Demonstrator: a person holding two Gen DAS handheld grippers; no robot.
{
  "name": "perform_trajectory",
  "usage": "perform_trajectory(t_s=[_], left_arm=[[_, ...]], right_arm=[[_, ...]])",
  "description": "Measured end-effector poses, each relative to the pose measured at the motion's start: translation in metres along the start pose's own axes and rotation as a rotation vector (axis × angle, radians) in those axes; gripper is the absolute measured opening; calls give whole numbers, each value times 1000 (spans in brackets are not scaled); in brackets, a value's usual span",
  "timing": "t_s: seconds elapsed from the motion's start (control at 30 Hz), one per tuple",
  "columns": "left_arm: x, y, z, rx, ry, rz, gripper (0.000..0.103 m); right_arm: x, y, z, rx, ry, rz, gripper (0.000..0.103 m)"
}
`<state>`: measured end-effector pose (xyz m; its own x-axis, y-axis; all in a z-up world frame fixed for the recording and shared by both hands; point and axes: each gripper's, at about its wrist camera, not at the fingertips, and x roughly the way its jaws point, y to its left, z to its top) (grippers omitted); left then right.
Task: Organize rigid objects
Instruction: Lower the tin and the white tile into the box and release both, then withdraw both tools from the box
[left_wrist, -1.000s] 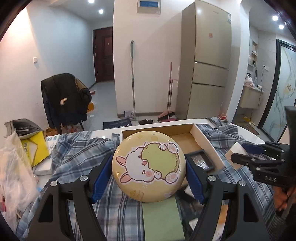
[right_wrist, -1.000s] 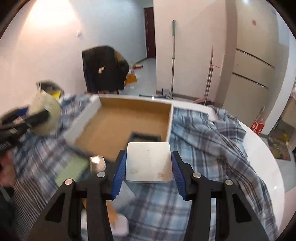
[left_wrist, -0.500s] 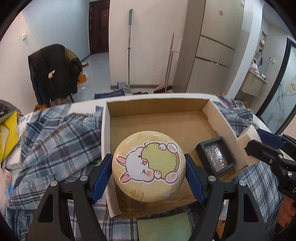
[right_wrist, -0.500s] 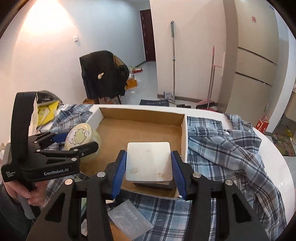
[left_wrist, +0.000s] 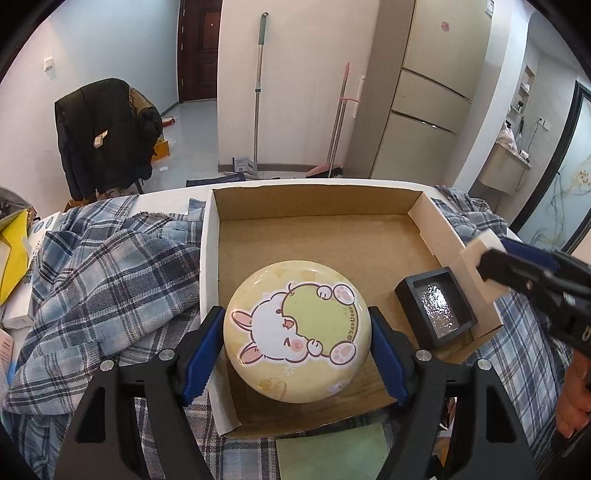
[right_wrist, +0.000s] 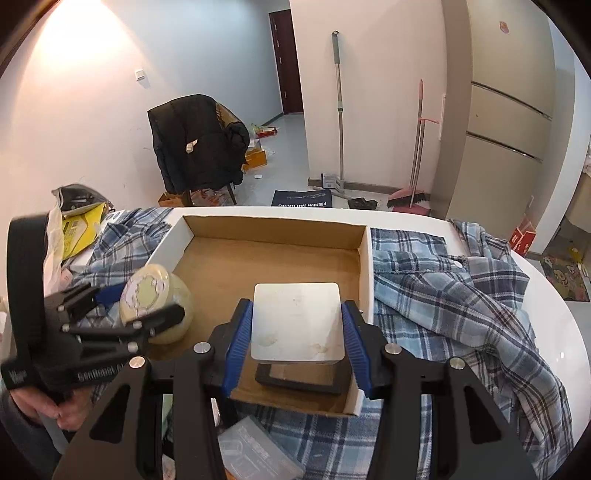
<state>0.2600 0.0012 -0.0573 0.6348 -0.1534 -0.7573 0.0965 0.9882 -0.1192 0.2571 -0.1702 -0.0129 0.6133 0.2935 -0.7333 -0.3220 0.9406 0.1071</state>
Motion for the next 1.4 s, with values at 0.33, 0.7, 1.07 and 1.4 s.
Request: perform_trajectory(t_s=[0.33, 0.7, 1.07, 1.4], left_arm=[[-38, 27, 6, -96, -211, -99, 87], [-55, 35, 4, -84, -398, 31, 88], [-74, 25, 0, -56, -475, 42, 88], [-168, 0, -3, -37, -667, 73, 94]], right_arm=[[20, 6, 21, 3, 0, -22, 47], [68, -8, 19, 55, 47, -119, 47], [71, -12, 18, 51, 65, -100, 60], [-74, 11, 18, -25, -208, -41, 72]])
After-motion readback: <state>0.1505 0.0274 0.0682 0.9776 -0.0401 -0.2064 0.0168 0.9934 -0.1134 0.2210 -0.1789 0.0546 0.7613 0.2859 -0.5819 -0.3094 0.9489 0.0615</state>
